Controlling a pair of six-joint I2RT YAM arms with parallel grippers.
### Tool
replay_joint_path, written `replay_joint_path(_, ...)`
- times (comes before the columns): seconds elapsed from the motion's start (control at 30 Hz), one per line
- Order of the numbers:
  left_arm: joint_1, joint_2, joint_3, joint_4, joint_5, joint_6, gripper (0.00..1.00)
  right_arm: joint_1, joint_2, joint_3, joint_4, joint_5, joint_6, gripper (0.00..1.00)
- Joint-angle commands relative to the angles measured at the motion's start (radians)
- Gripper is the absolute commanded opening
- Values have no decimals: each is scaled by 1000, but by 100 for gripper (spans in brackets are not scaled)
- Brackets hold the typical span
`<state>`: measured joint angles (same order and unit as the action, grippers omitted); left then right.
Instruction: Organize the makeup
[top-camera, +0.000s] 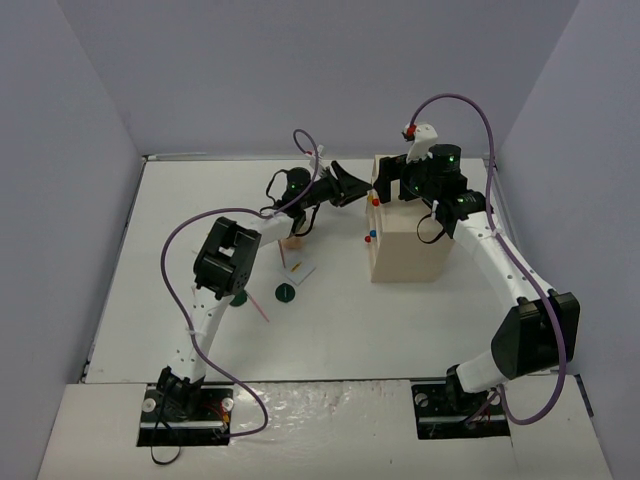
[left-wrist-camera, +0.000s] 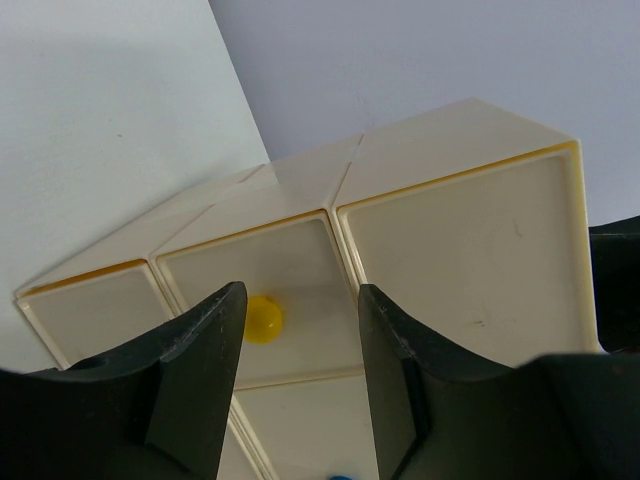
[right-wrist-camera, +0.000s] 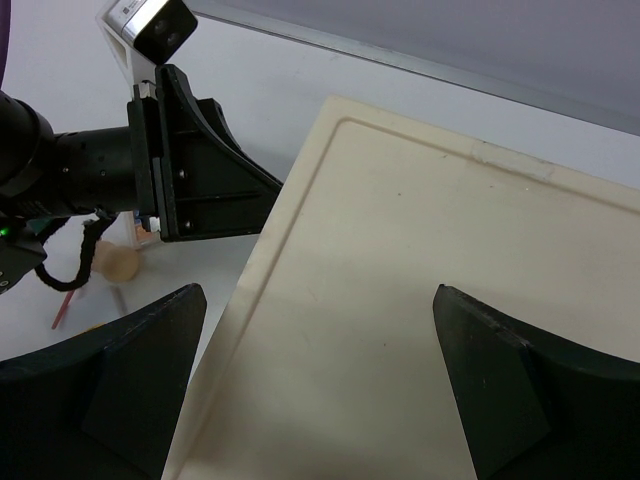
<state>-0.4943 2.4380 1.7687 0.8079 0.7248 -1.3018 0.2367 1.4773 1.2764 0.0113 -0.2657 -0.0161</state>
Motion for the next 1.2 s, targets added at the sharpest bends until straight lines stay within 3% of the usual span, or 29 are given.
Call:
replay_joint_path(0.0, 12, -73, 30, -46, -31, 68, 44, 4, -13, -7, 59, 8, -8, 95)
replay_joint_path(0.33, 35, -69, -26, 70, -45, -20, 36, 4, -9, -9, 59, 4, -5, 95)
replay_joint_path(1.17, -6, -35, 57, 10, 48, 13, 36, 4, -9, -12, 58, 9, -15, 95)
